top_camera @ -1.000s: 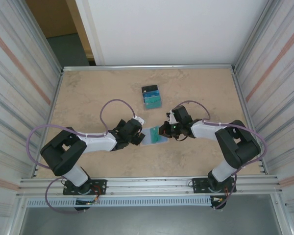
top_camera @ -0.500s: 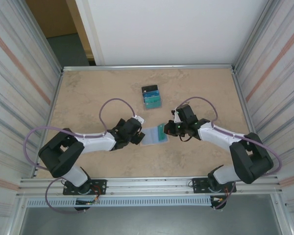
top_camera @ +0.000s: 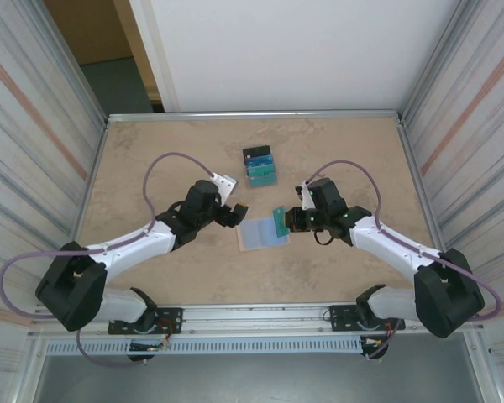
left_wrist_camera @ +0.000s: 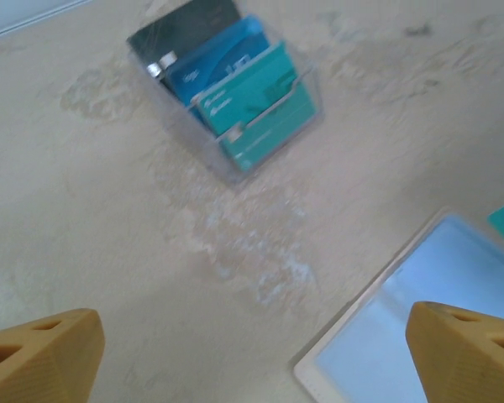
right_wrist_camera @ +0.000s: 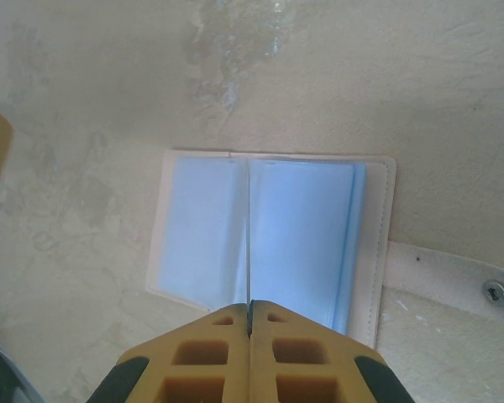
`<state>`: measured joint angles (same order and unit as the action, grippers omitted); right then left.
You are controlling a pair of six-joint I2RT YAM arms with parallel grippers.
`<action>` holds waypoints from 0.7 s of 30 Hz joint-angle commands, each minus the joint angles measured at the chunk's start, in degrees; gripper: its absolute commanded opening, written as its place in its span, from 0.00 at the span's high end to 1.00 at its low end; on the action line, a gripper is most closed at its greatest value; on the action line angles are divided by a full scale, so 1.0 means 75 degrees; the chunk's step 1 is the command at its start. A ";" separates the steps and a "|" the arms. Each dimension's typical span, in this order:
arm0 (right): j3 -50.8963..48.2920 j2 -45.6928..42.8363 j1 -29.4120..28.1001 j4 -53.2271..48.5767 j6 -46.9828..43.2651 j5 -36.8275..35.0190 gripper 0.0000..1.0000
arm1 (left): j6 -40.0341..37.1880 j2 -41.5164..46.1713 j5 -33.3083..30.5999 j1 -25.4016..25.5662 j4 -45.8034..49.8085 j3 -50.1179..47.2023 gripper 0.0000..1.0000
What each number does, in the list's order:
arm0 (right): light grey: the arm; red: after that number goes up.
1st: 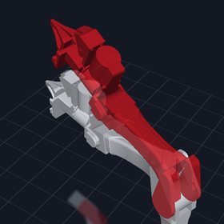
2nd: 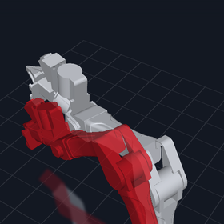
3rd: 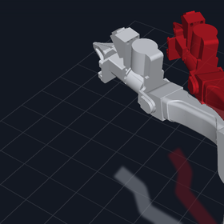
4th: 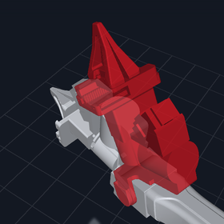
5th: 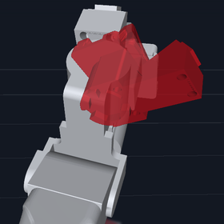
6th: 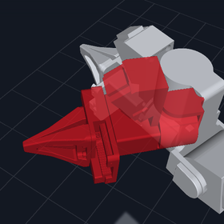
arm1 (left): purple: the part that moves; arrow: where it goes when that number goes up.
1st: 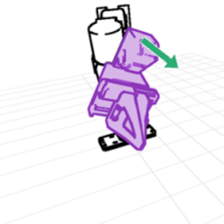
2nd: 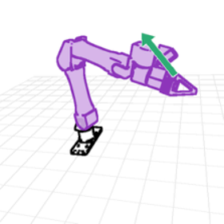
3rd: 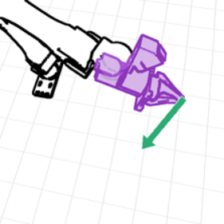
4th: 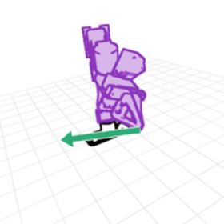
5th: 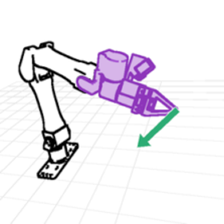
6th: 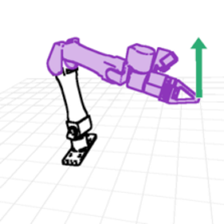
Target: Take the credit cards out of the card holder
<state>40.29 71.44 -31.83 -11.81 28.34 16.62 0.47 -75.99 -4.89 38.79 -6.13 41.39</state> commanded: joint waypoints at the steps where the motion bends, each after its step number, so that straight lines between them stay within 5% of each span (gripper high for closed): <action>1: 0.0239 -0.0297 -0.0165 -0.0179 -0.0793 -0.0142 1.00 | -0.0278 0.0199 0.1505 -0.0179 -0.0202 0.0331 0.11; 14: 0.0702 -0.0733 -0.0759 -0.0522 -0.2656 0.0044 1.00 | -0.2379 -0.0558 0.6050 -0.0654 0.1085 0.1471 0.30; 21: 0.0773 -0.0977 -0.0857 -0.0642 -0.3235 0.0624 1.00 | -0.3288 -0.0929 0.6883 -0.0625 0.1955 0.1955 0.40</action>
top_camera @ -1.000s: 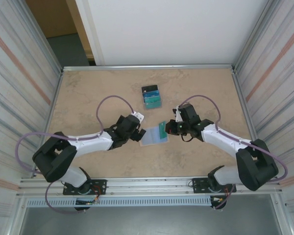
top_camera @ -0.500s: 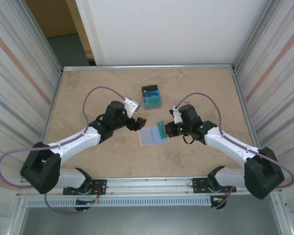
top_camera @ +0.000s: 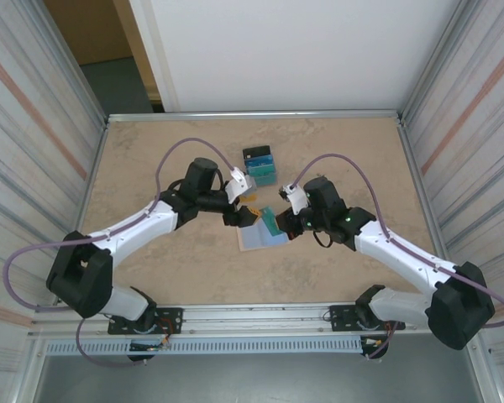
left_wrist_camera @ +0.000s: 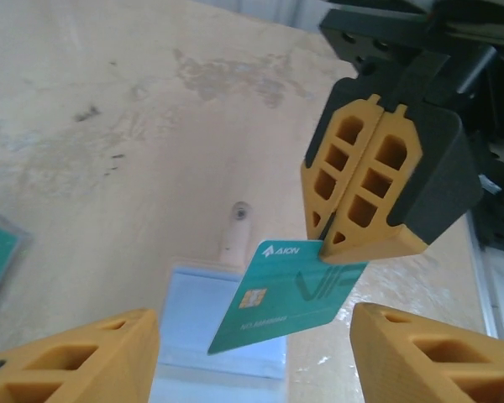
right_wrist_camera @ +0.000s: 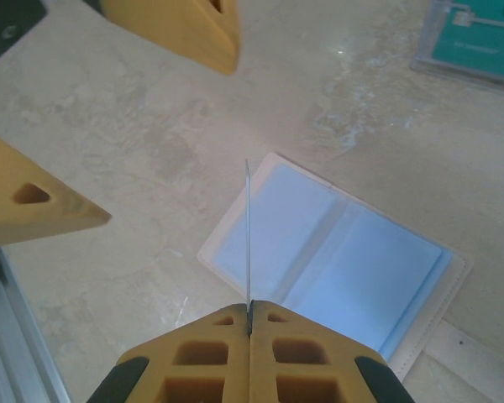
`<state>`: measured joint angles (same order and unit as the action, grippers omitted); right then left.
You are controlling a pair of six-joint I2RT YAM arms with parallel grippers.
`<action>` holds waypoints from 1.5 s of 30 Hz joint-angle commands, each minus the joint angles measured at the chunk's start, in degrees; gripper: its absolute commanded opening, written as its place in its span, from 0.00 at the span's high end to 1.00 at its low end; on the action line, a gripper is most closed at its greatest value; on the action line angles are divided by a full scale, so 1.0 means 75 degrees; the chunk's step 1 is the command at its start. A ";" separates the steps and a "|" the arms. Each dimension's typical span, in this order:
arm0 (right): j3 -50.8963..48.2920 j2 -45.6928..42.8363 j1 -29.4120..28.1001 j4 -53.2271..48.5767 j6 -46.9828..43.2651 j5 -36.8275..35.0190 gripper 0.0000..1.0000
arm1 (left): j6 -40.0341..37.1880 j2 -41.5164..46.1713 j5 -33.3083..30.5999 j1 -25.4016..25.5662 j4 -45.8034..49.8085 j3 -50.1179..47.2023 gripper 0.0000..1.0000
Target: Take the credit cards out of the card holder
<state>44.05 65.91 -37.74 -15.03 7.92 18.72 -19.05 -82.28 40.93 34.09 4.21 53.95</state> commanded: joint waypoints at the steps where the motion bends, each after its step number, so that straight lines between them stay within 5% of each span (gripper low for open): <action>1: 0.0299 -0.0274 -0.0067 -0.0249 -0.0568 0.0397 1.00 | -0.0764 -0.0129 0.0776 0.0013 0.0651 0.0315 0.42; 12: 0.0396 -0.0512 -0.0133 -0.0443 -0.0940 0.0921 1.00 | -0.1480 -0.0697 0.0760 0.0458 0.1609 0.0879 0.51; 23: 0.0240 -0.0800 -0.0136 -0.0278 -0.0949 0.0659 1.00 | -0.1568 -0.0728 0.0766 0.0534 0.1680 0.0969 1.00; 30: -0.0095 -0.1169 -0.0034 0.0199 -0.0592 -0.0141 0.51 | -0.1215 -0.0362 0.0402 0.0539 0.1123 0.0614 1.00; 40: -0.1194 -0.2264 0.0766 0.1817 0.1237 -0.0519 0.32 | 0.1397 0.1117 -0.2200 0.0483 -0.1781 -0.1016 1.00; 45: -0.1726 -0.2120 0.0997 0.2976 0.2422 -0.0292 0.27 | 0.2796 0.1632 -0.2513 0.0345 -0.2816 -0.1531 1.00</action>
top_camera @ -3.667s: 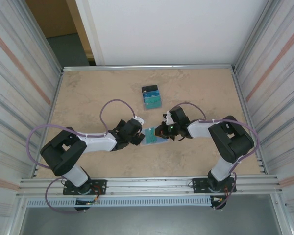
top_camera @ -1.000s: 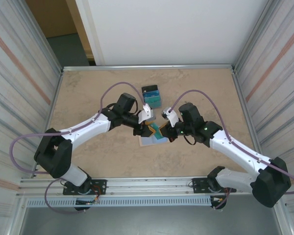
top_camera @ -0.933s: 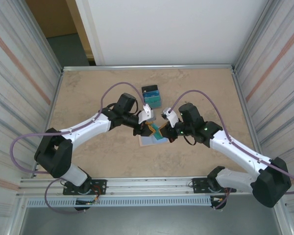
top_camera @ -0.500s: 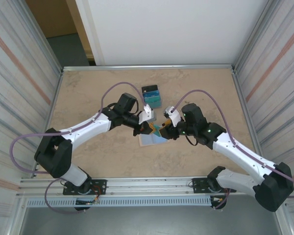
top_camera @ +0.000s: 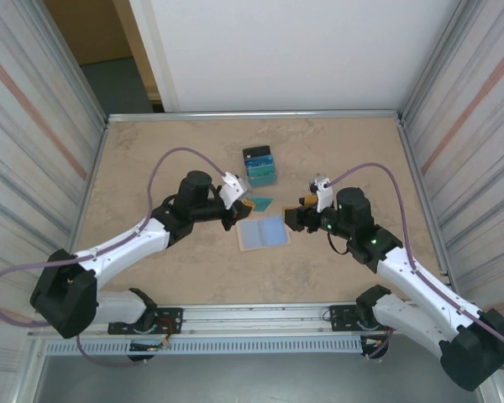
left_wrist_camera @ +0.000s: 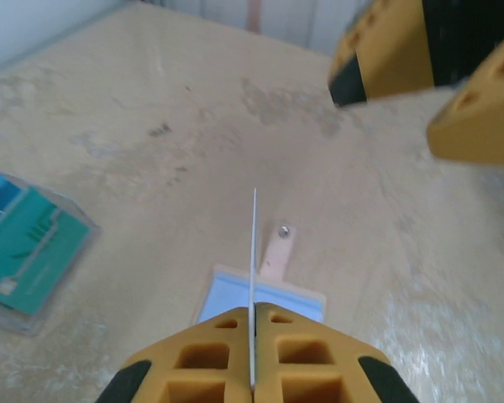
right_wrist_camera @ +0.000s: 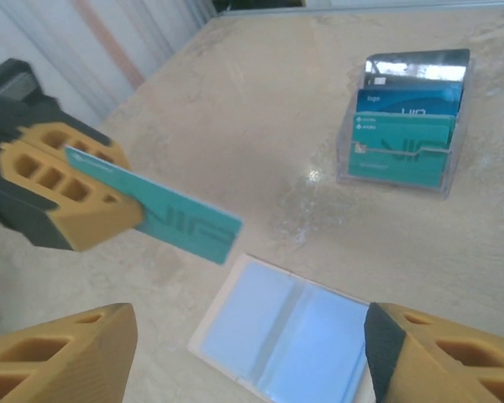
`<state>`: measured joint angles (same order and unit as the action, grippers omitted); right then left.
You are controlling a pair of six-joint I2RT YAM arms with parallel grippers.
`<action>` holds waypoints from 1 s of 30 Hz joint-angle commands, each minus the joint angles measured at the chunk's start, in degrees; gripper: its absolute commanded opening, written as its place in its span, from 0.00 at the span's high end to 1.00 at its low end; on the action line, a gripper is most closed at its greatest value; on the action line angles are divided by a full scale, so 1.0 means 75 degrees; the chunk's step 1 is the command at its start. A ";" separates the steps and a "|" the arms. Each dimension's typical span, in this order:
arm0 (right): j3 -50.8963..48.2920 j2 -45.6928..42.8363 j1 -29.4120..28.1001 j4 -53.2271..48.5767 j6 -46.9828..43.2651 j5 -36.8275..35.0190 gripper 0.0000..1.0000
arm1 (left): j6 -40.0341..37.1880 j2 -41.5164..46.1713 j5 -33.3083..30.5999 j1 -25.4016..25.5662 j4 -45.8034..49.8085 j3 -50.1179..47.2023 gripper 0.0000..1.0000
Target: Take the credit cards out of the card holder
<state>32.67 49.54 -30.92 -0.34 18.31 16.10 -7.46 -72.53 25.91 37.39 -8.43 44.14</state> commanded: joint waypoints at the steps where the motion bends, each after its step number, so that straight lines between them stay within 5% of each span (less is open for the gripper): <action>1: -0.0260 0.0153 0.0102 0.1206 0.1183 0.0153 0.27 | 0.1508 0.0393 -0.0510 -0.0112 -0.1326 -0.0301 1.00; 11: -0.0268 0.1542 0.0103 0.3314 0.1924 0.1989 0.23 | 0.2832 0.0434 0.0387 -0.0215 -0.2208 -0.0340 1.00; 19: -0.0162 0.1883 0.0126 0.4304 0.1859 0.2482 0.26 | 0.3495 0.0370 0.1404 -0.0380 -0.2583 -0.0319 1.00; 25: -0.0031 0.2232 0.0126 0.5215 0.2131 0.3138 0.43 | 0.4113 0.0249 0.1855 -0.0482 -0.3362 -0.0483 1.00; 30: 0.0023 0.2396 0.0112 0.5713 0.2365 0.3399 0.69 | 0.4300 0.0084 0.2152 -0.0484 -0.3559 -0.0474 1.00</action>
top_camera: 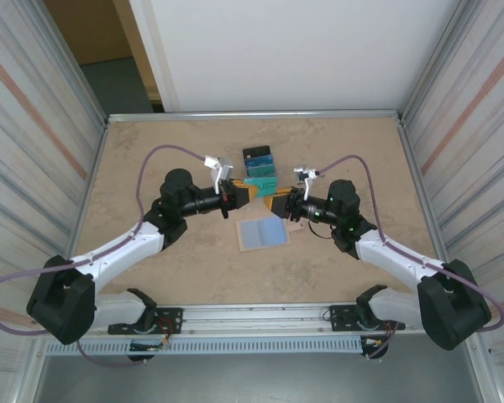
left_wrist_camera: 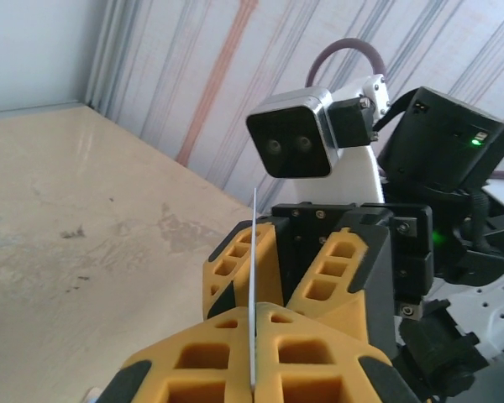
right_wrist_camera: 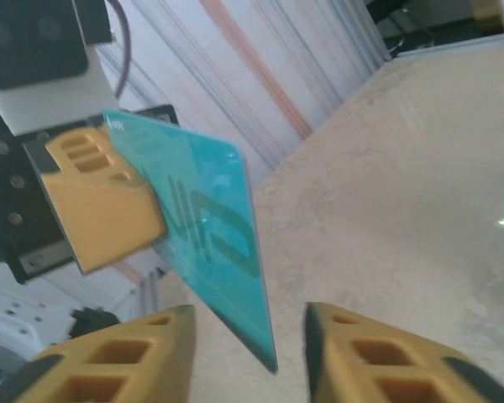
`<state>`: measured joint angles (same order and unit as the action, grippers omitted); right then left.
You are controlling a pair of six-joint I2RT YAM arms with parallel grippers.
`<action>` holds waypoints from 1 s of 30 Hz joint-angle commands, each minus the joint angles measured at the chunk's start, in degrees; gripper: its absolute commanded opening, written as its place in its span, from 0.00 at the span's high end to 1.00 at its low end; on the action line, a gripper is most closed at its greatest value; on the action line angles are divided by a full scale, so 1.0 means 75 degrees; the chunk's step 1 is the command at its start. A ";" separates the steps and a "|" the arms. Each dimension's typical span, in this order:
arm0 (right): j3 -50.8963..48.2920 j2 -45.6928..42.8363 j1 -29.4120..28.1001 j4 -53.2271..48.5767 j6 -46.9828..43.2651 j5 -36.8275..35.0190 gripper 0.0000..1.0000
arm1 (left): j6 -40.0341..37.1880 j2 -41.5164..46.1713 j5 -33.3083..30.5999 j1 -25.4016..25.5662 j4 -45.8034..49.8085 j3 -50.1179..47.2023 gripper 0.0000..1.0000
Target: Take the credit cards out of the card holder
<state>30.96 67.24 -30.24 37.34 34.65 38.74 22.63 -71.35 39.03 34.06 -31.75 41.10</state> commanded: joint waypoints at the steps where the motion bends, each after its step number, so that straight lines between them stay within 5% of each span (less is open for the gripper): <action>1: 0.0255 0.0017 0.0022 0.0699 0.0184 0.0404 0.73 | 0.0280 -0.0095 0.0438 -0.0033 -0.0443 -0.0066 1.00; 10: 0.0254 -0.0159 0.0026 0.0532 0.0009 0.0474 1.00 | 0.0198 -0.0109 0.0550 -0.0132 -0.0271 -0.0066 0.98; 14: 0.0344 -0.0281 0.0024 -0.0110 -0.0361 0.0471 1.00 | -0.0123 0.0015 0.0697 -0.0297 0.0143 0.0096 0.69; 20: 0.0725 -0.0613 -0.0011 -0.1939 -0.1337 0.0669 1.00 | -0.2752 0.0306 0.1136 -0.0604 0.3691 0.1626 0.35; 24: 0.0951 -0.0829 -0.0046 -0.2943 -0.1854 0.0717 1.00 | -0.4419 0.0122 0.1018 -0.0604 0.6016 0.2804 0.34; 30: 0.0993 -0.0982 -0.0064 -0.3209 -0.1996 0.0764 1.00 | -0.5781 -0.0509 0.1145 -0.0607 0.7830 0.4018 0.34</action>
<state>36.34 61.19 -30.37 16.43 22.50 43.38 -11.16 -72.99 45.76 29.63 14.59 68.36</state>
